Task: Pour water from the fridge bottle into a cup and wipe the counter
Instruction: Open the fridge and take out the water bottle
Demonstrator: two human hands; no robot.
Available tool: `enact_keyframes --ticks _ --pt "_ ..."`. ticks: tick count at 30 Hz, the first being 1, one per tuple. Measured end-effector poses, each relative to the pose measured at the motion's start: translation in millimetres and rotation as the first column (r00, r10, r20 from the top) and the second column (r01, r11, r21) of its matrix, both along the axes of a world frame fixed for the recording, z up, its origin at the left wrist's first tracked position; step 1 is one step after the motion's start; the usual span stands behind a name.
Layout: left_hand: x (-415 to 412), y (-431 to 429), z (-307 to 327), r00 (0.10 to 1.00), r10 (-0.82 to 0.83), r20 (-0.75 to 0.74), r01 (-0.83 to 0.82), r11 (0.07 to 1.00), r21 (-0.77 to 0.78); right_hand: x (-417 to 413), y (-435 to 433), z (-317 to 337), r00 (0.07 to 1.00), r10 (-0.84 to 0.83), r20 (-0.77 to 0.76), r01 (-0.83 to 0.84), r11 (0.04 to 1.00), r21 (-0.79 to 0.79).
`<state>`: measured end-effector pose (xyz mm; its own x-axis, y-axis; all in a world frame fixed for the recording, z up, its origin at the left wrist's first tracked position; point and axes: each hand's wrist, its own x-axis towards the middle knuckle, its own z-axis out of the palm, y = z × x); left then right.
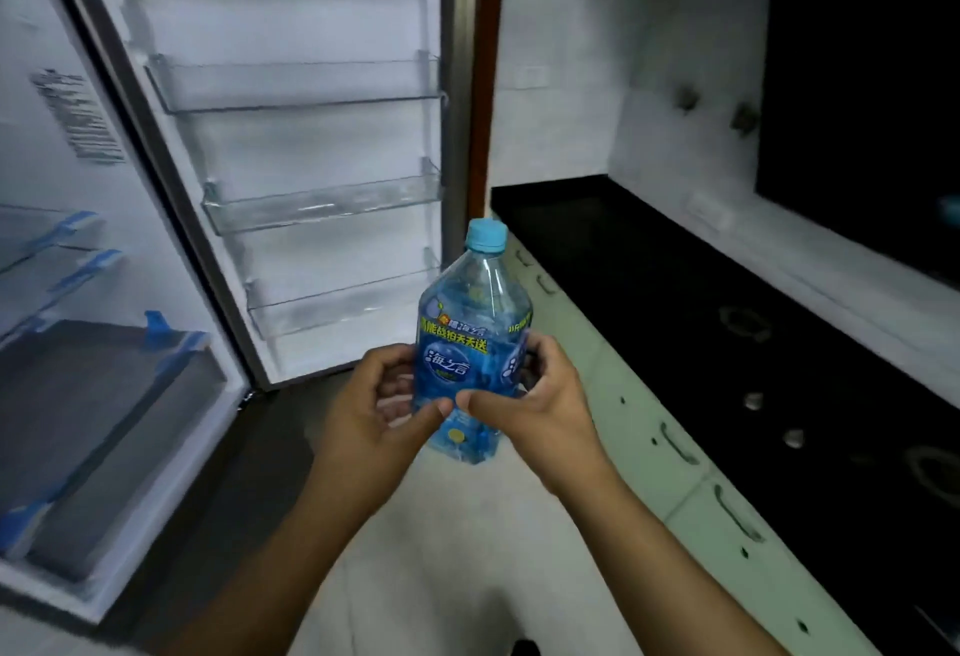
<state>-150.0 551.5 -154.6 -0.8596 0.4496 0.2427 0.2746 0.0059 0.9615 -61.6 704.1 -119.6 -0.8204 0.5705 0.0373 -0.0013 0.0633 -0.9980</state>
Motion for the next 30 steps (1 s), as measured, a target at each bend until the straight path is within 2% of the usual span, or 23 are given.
enact_keyframes --ticks 6,12,16,23,30 --pt "86 71 -4 0.96 -0.281 -0.009 0.281 0.959 -0.045 128 38 -3 0.965 -0.26 -0.015 0.26 0.966 0.0" --pt "210 145 -15 0.844 -0.536 -0.003 0.534 0.842 -0.079 275 80 -23 0.885 -0.465 -0.023 0.465 0.885 -0.012" --pt "314 191 -36 0.743 -0.668 0.042 0.669 0.737 -0.098 389 109 -47 0.833 -0.553 0.0 0.553 0.833 -0.019" --pt "487 270 -65 0.516 -0.829 0.218 0.856 0.505 -0.109 575 158 -82 0.735 -0.667 0.123 0.675 0.737 -0.032" --pt "584 351 -87 0.357 -0.888 0.291 0.93 0.309 -0.198 678 209 -113 0.63 -0.758 0.169 0.775 0.63 -0.06"
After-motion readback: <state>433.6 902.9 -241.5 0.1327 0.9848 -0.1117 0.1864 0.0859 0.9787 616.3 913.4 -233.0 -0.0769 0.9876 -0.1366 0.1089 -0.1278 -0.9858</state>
